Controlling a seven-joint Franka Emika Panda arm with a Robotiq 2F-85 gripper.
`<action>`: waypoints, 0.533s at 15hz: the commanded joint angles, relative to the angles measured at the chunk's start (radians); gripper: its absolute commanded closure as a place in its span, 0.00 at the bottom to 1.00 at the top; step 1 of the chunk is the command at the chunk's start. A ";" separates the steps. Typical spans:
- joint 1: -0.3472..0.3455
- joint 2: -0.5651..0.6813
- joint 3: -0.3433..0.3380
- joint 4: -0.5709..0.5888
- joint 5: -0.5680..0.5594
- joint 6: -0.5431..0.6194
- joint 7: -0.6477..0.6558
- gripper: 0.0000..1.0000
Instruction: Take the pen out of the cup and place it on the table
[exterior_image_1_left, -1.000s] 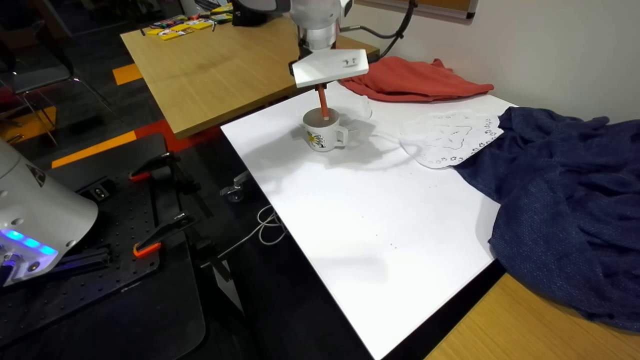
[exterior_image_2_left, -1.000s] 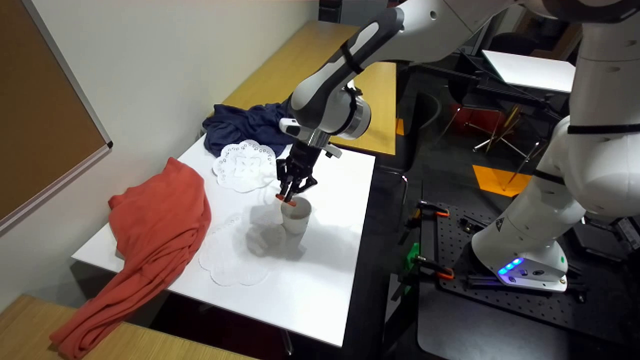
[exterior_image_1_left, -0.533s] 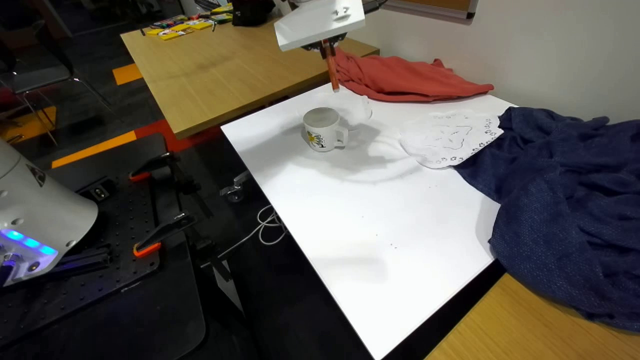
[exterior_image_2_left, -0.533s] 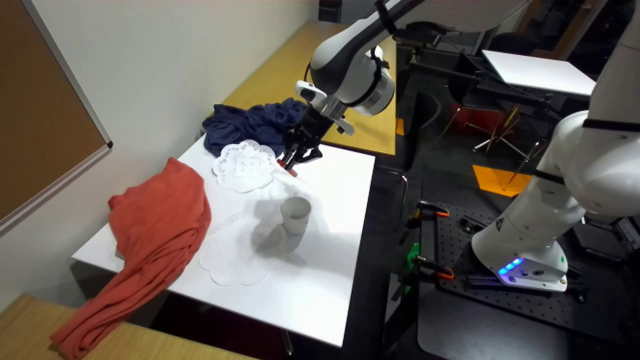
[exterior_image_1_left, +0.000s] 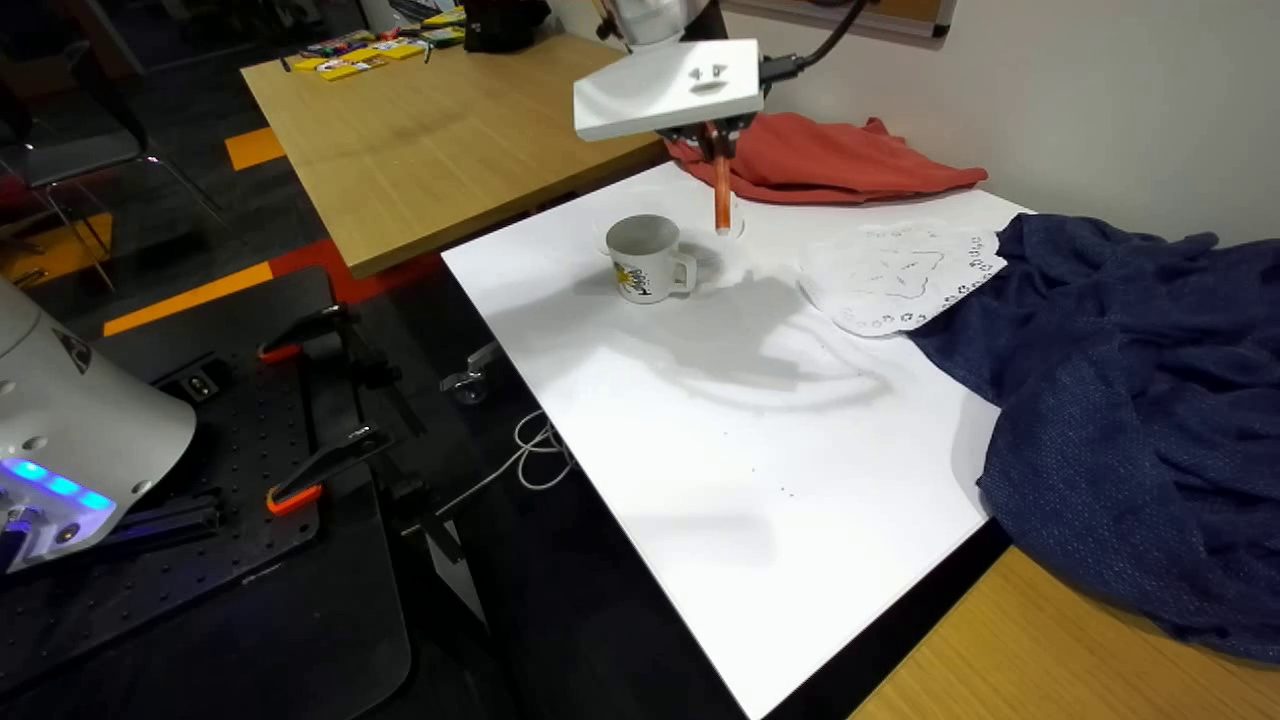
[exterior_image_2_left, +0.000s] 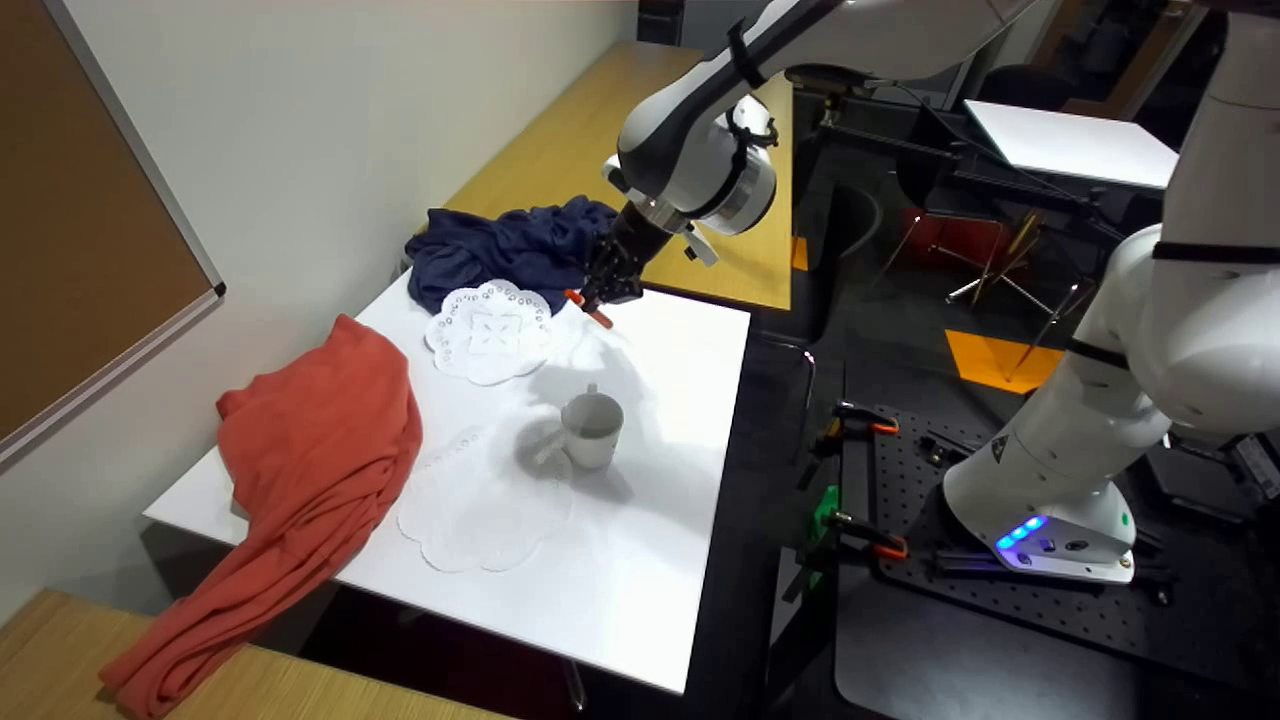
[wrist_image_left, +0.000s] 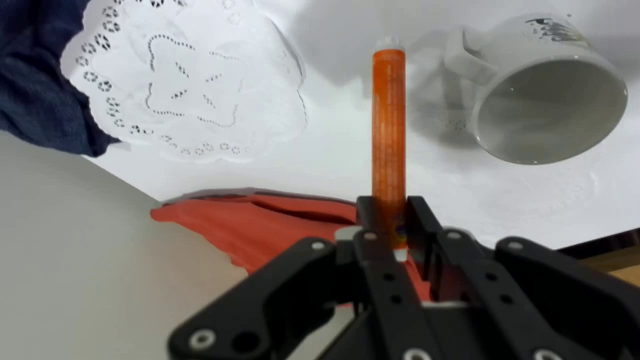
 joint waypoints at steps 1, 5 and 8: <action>0.015 0.120 -0.054 0.074 -0.066 0.016 0.137 0.95; 0.054 0.223 -0.140 0.121 -0.181 -0.010 0.325 0.95; 0.104 0.281 -0.214 0.153 -0.275 -0.055 0.472 0.95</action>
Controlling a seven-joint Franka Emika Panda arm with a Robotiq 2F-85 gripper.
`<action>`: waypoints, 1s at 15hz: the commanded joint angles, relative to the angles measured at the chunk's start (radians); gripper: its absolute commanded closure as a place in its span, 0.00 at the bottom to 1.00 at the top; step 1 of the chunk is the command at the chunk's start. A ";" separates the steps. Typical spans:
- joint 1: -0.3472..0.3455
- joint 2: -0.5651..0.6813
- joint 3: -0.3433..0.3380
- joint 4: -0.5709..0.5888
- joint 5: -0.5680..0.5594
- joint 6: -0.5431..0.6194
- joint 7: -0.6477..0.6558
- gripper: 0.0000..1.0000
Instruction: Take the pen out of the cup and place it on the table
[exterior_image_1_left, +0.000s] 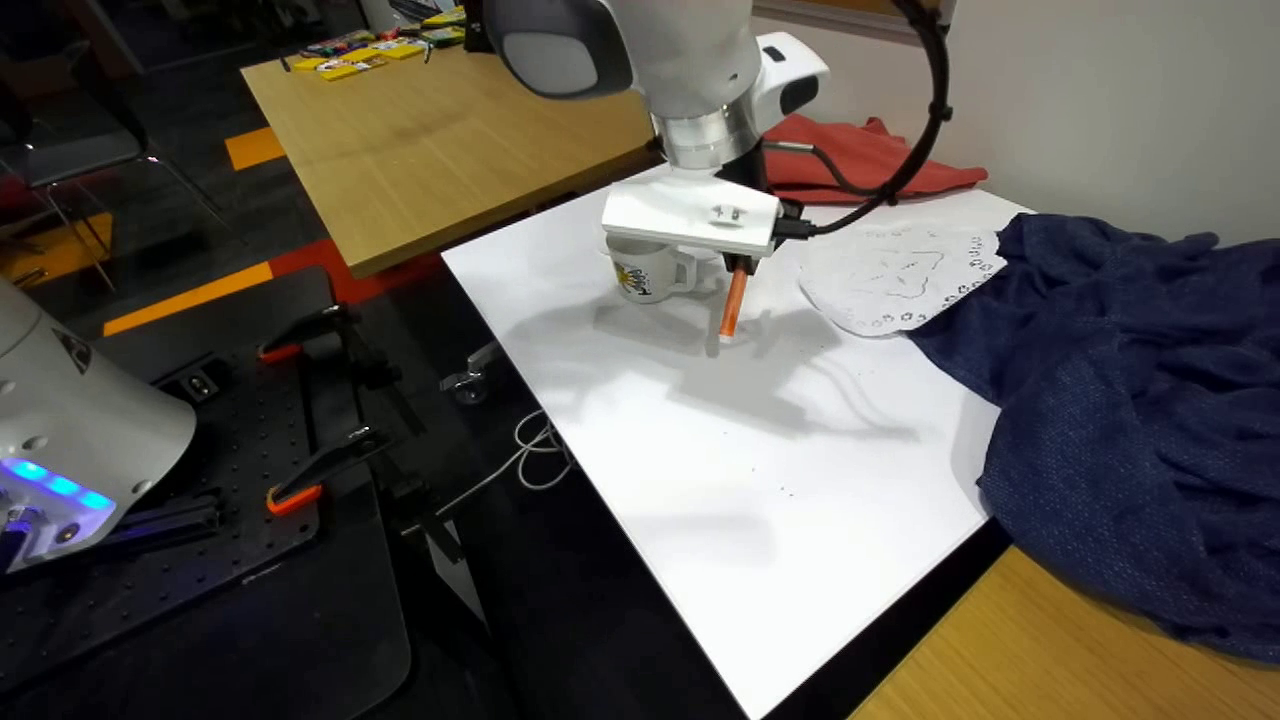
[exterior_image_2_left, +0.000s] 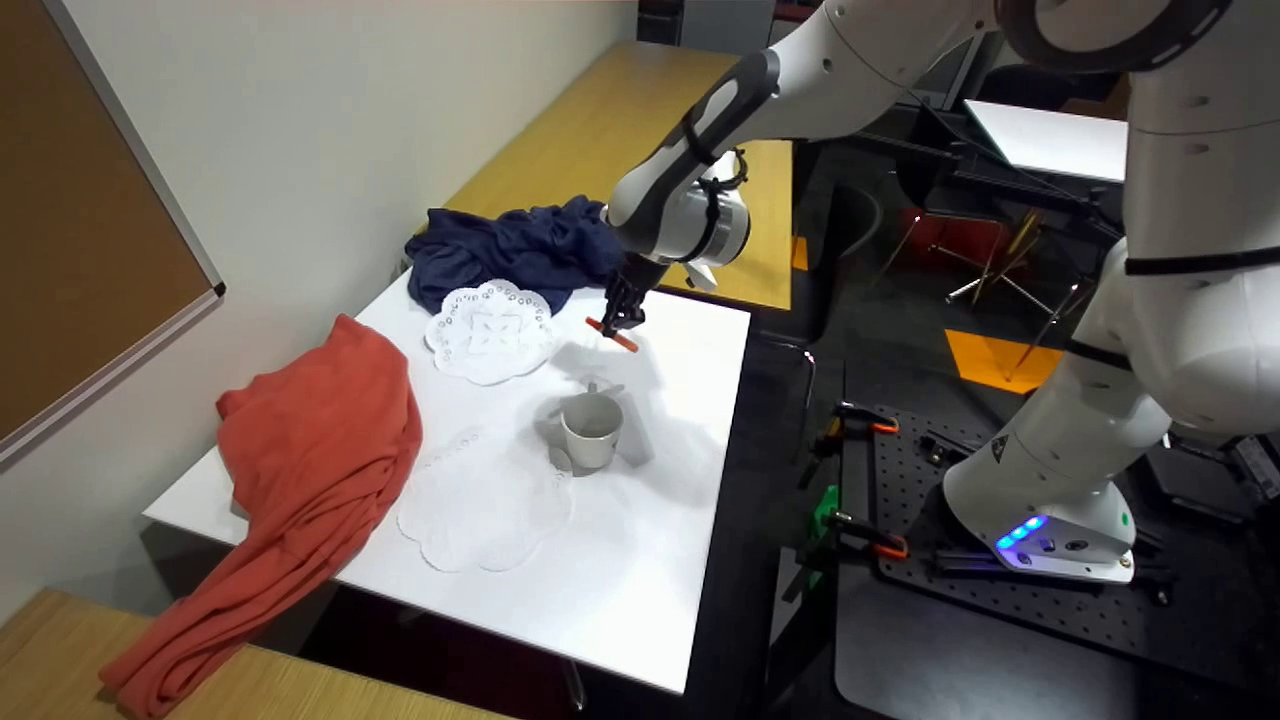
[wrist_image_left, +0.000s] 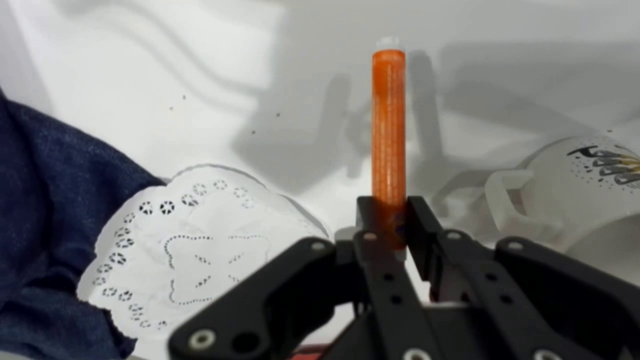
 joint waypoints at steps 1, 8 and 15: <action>0.078 0.065 -0.096 0.058 -0.105 -0.068 0.178 0.95; -0.042 0.071 0.017 0.084 -0.539 -0.134 0.580 0.42; -0.161 0.027 0.139 0.070 -0.657 -0.113 0.673 0.00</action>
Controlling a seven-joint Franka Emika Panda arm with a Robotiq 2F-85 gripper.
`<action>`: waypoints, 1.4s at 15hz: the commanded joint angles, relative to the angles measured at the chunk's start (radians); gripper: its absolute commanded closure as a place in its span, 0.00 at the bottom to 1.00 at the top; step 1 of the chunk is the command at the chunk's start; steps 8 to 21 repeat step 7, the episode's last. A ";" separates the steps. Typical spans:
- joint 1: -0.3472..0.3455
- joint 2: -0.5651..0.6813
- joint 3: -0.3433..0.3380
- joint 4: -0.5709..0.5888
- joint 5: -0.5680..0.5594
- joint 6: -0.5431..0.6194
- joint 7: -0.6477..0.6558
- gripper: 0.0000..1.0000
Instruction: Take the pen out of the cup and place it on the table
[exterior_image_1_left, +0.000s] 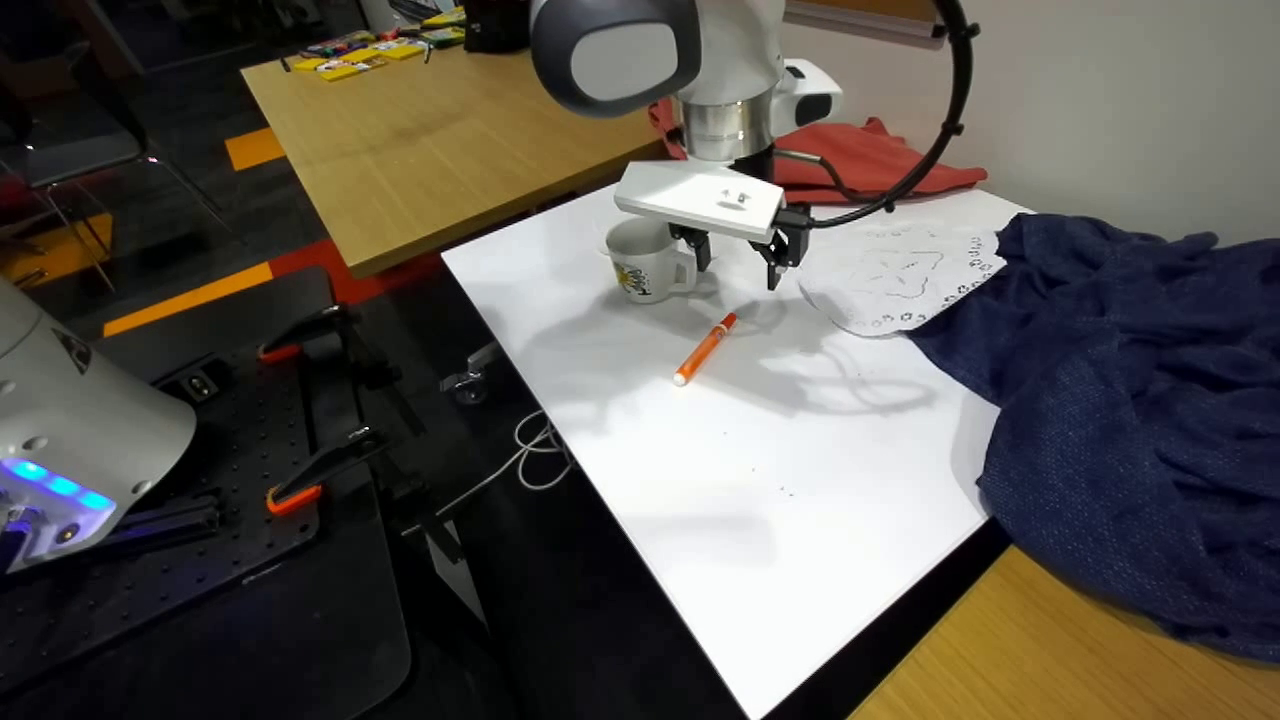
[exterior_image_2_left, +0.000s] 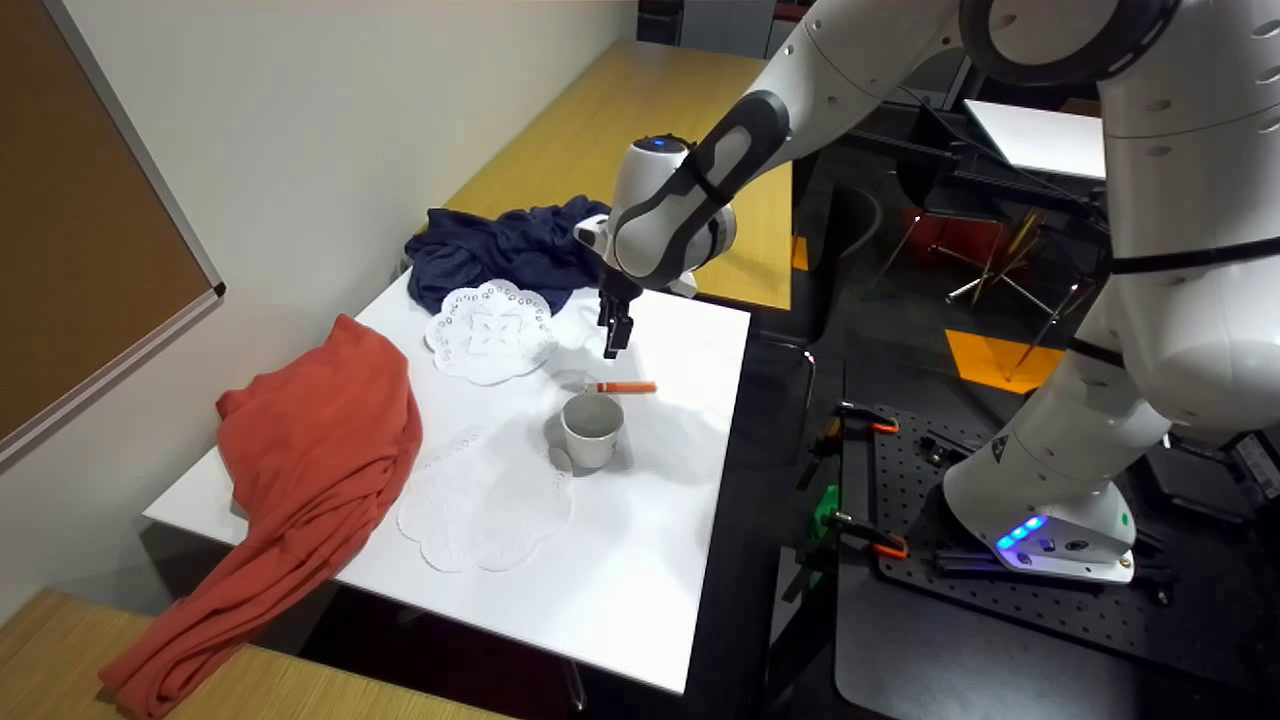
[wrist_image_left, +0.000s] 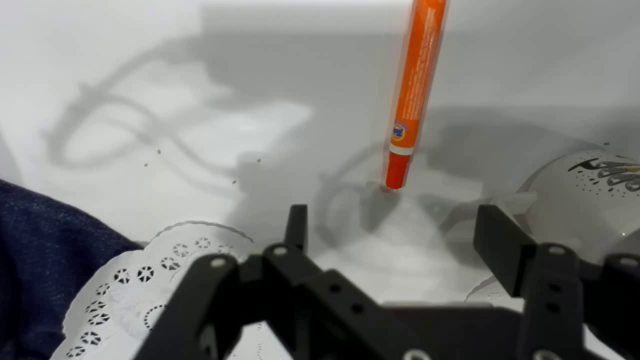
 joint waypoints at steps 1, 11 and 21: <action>-0.064 -0.043 0.061 -0.011 -0.041 -0.016 0.038 0.00; -0.086 -0.024 0.086 -0.001 -0.057 0.001 0.031 0.00; -0.086 -0.024 0.086 -0.001 -0.057 0.001 0.031 0.00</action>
